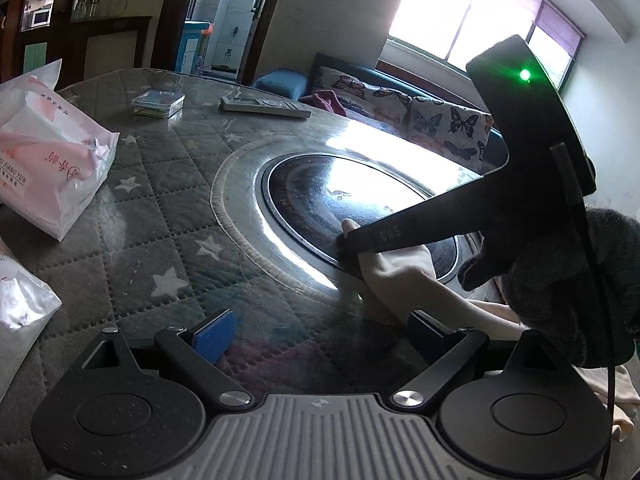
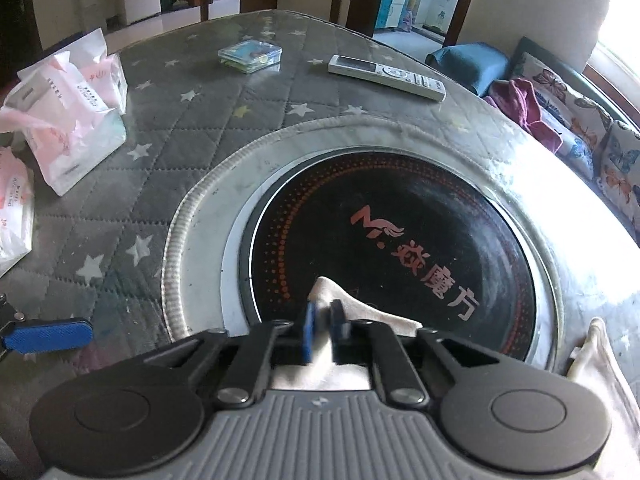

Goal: Fold clothes

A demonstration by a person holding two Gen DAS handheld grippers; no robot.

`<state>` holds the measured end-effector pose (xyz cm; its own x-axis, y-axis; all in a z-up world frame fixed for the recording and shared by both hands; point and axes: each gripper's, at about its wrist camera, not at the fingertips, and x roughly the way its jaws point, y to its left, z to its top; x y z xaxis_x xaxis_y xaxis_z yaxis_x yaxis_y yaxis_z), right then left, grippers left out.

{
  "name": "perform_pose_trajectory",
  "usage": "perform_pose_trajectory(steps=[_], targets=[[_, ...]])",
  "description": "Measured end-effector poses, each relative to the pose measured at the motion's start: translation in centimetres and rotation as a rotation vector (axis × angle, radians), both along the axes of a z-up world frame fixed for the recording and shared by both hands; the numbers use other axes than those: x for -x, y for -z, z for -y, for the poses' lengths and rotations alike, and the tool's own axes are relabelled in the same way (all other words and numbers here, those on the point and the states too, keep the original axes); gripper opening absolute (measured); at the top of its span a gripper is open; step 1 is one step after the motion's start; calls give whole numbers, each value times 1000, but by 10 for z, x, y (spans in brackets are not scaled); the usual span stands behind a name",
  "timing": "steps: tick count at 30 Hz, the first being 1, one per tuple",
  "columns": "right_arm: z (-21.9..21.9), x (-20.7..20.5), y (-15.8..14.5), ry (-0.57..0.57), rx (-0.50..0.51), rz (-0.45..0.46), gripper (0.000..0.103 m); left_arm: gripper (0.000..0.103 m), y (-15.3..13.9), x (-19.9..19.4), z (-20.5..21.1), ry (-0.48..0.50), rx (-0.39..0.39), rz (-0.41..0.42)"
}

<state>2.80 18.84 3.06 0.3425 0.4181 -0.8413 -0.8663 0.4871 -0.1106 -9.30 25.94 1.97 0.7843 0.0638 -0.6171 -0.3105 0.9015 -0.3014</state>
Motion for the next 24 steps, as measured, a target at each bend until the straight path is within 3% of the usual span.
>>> perform_pose_trajectory(steps=[8, 24], targets=[[11, 2, -20, -4, -57, 12, 4, 96, -2, -2, 8, 14, -8, -7], [93, 15, -115, 13, -256, 117, 3, 96, -10, -27, 61, 116, -26, -2]])
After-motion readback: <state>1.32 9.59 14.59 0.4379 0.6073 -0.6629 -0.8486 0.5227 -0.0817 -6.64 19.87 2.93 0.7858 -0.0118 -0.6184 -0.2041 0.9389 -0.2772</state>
